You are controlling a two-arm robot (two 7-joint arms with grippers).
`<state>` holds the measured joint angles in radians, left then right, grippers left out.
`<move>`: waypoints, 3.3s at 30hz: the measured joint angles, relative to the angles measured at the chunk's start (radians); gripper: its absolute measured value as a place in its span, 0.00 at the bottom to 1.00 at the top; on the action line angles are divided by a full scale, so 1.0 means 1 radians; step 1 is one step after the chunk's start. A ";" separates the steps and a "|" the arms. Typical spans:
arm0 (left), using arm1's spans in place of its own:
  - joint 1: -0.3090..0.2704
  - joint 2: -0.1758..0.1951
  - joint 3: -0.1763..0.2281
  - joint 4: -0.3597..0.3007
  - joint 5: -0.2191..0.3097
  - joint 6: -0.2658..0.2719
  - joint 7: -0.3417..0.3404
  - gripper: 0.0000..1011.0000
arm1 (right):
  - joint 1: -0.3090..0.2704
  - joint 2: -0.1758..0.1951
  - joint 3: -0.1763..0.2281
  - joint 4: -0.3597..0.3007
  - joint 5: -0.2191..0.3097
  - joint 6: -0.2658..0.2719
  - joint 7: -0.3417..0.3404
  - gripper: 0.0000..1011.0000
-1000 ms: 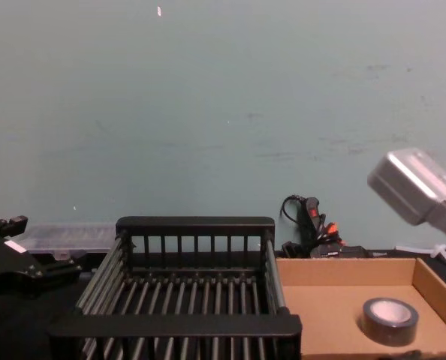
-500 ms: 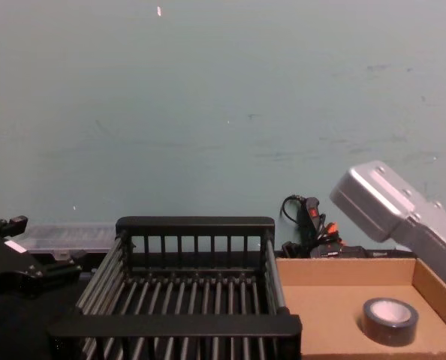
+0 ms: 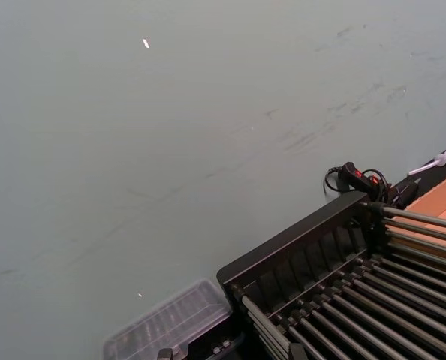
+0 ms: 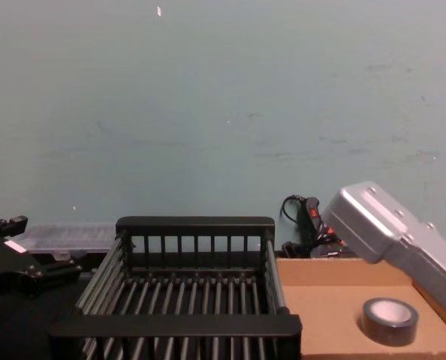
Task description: Pick up the white tape and place it into the black box , Pick up the silver tape and place it into the brown box.
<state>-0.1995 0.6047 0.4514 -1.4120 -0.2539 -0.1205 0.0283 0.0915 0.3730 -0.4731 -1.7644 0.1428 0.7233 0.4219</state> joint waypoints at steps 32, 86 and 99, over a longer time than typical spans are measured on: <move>0.000 0.000 0.000 0.000 0.000 0.000 0.000 0.99 | 0.004 -0.015 -0.007 0.024 -0.016 0.016 0.005 0.99; 0.000 0.000 0.000 0.000 0.000 0.000 0.000 0.99 | 0.008 -0.030 -0.009 0.043 -0.059 0.001 0.013 0.94; 0.000 0.000 0.000 0.000 0.000 0.000 0.000 0.99 | 0.008 -0.029 -0.009 0.043 -0.057 0.002 0.014 0.59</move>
<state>-0.1995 0.6047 0.4514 -1.4119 -0.2539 -0.1205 0.0283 0.0995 0.3435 -0.4817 -1.7218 0.0857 0.7248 0.4354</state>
